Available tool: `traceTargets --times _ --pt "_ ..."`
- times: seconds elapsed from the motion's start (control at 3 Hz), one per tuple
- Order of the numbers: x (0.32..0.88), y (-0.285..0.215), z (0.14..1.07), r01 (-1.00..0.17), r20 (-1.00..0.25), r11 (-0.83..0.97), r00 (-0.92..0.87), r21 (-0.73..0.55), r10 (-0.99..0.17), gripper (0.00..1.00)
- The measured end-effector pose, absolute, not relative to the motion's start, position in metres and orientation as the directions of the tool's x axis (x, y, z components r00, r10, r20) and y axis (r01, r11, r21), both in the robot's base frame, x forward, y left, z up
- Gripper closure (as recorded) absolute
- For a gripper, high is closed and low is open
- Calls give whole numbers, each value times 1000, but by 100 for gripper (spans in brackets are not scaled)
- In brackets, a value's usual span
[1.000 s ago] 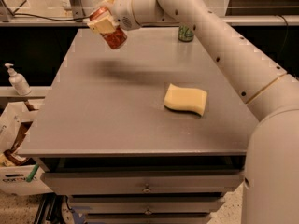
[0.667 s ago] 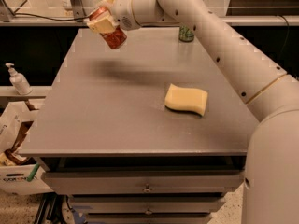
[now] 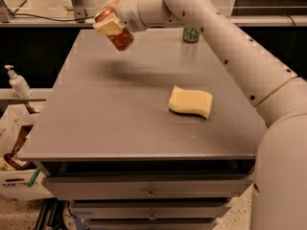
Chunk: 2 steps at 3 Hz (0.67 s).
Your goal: Place coke can upright
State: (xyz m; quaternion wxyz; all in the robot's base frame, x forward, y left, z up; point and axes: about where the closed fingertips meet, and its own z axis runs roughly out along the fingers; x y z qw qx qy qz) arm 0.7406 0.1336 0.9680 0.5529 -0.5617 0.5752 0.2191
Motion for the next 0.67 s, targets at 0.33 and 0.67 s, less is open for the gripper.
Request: traceTargets --times 0.33,0.67 --pt "743 123 969 -871 -886 295 271 -392 -377 100" --pt "744 111 971 -856 -892 322 291 -404 -347 100"
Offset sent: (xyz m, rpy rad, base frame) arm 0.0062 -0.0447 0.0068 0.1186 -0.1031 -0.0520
